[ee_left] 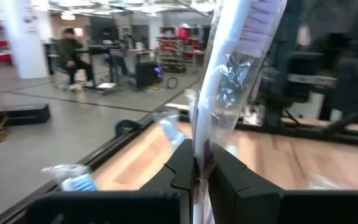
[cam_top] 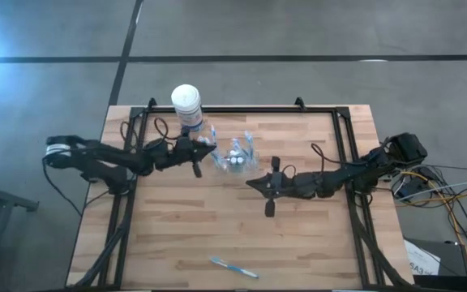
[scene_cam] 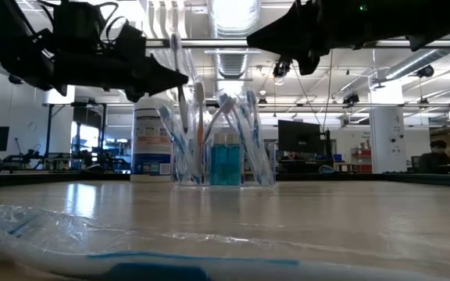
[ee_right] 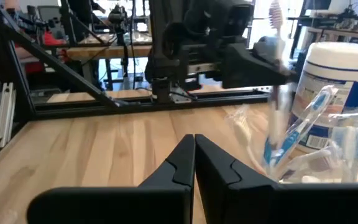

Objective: Pick & Place toothbrushing station
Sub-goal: Put the violet toothbrush in the transparent organizer

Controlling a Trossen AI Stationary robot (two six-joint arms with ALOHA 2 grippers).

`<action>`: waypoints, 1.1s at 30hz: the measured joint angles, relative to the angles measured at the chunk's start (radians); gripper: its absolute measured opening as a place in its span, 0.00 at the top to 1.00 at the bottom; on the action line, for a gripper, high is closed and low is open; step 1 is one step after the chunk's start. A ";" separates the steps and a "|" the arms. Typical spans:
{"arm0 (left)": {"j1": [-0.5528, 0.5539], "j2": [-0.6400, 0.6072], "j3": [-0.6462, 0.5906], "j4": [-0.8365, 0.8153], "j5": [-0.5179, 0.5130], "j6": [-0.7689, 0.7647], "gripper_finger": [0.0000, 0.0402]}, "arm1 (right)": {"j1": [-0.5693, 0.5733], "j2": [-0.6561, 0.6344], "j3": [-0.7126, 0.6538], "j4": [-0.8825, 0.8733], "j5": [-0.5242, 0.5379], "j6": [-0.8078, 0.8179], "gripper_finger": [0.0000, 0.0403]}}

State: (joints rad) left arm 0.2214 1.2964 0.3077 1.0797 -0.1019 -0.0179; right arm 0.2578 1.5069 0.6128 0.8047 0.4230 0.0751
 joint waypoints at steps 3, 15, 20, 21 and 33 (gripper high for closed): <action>0.000 0.067 0.004 0.056 -0.035 -0.028 0.94 | 0.000 0.000 0.000 -0.005 -0.001 -0.005 0.98; 0.000 0.247 0.041 0.090 -0.096 -0.093 0.94 | 0.000 0.000 -0.002 -0.005 -0.001 -0.008 0.98; 0.000 0.311 0.040 0.141 -0.114 -0.114 0.94 | 0.000 0.000 -0.002 -0.005 -0.001 -0.008 0.98; 0.000 0.325 0.040 0.150 -0.114 -0.115 0.94 | 0.000 0.000 -0.002 -0.005 -0.001 -0.008 0.98; 0.000 0.437 0.044 0.210 -0.112 -0.135 0.94 | 0.000 0.000 -0.002 -0.005 -0.001 -0.007 0.98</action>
State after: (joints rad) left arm 0.2214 1.7330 0.3515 1.2894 -0.2134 -0.1528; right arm 0.2577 1.5070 0.6109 0.7998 0.4221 0.0677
